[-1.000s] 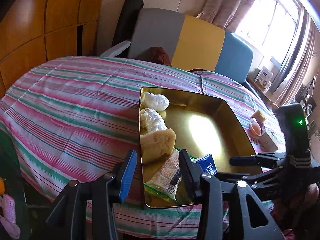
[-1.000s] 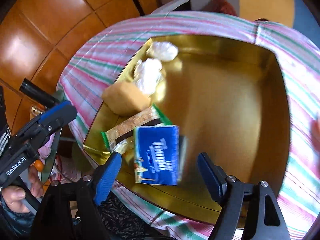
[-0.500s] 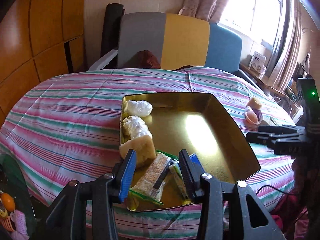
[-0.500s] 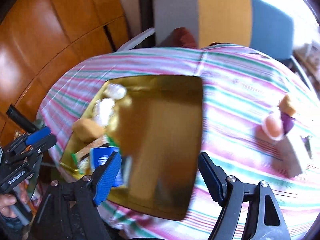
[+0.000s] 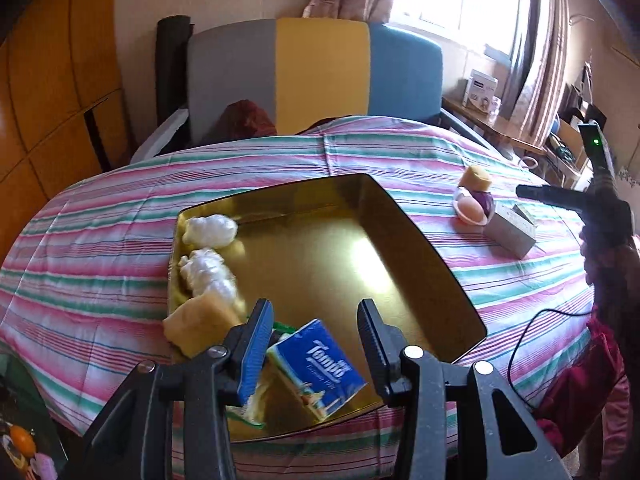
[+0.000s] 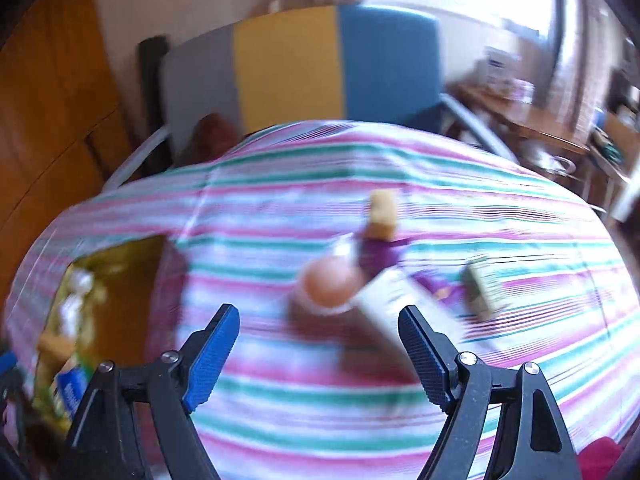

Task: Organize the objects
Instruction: 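Move both tools back toward the peach bottle and the white box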

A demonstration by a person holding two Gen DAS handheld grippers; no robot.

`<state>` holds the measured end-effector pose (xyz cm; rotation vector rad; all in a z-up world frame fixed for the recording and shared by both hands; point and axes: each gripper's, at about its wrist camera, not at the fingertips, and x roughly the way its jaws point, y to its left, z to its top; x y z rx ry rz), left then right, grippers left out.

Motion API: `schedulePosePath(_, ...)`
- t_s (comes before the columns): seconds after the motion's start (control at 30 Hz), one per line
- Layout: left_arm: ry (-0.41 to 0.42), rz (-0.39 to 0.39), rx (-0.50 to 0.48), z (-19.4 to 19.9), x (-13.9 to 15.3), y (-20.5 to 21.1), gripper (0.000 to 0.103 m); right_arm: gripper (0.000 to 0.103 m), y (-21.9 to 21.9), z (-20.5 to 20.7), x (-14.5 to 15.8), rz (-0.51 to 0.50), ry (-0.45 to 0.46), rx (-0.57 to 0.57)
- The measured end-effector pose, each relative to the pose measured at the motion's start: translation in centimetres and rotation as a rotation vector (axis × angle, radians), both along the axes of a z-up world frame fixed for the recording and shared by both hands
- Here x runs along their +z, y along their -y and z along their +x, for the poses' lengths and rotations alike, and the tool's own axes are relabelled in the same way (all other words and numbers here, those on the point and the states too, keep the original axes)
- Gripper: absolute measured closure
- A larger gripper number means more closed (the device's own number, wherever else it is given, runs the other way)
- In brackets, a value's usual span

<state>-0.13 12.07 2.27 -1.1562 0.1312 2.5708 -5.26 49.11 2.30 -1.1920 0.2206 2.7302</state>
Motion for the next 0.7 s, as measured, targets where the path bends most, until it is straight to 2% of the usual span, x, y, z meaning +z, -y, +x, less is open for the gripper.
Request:
schedulePosePath(0.17, 0.015, -0.009, -0.067, -0.5, 0.1, -3.1, 0.059, 0.021, -8.1, 0.5, -1.7, -0.022, -0.036, -0.257)
schedulePosePath(0.3, 0.042, -0.005, -0.120, -1.3, 0.0, -6.2, 0.059, 0.021, -12.8, 2.0, -2.6, -0.164, -0.042, -0.424)
schedulePosePath(0.43, 0.106, 0.046, -0.175, -2.6, -0.3, -9.3, 0.059, 0.020, -13.3, 2.4, -2.9, -0.216, -0.031, -0.435)
schedulePosePath(0.7, 0.185, 0.051, -0.249, -4.6, -1.1, -15.4, 0.059, 0.017, -12.3, 1.6, -3.7, -0.263, 0.008, -0.361)
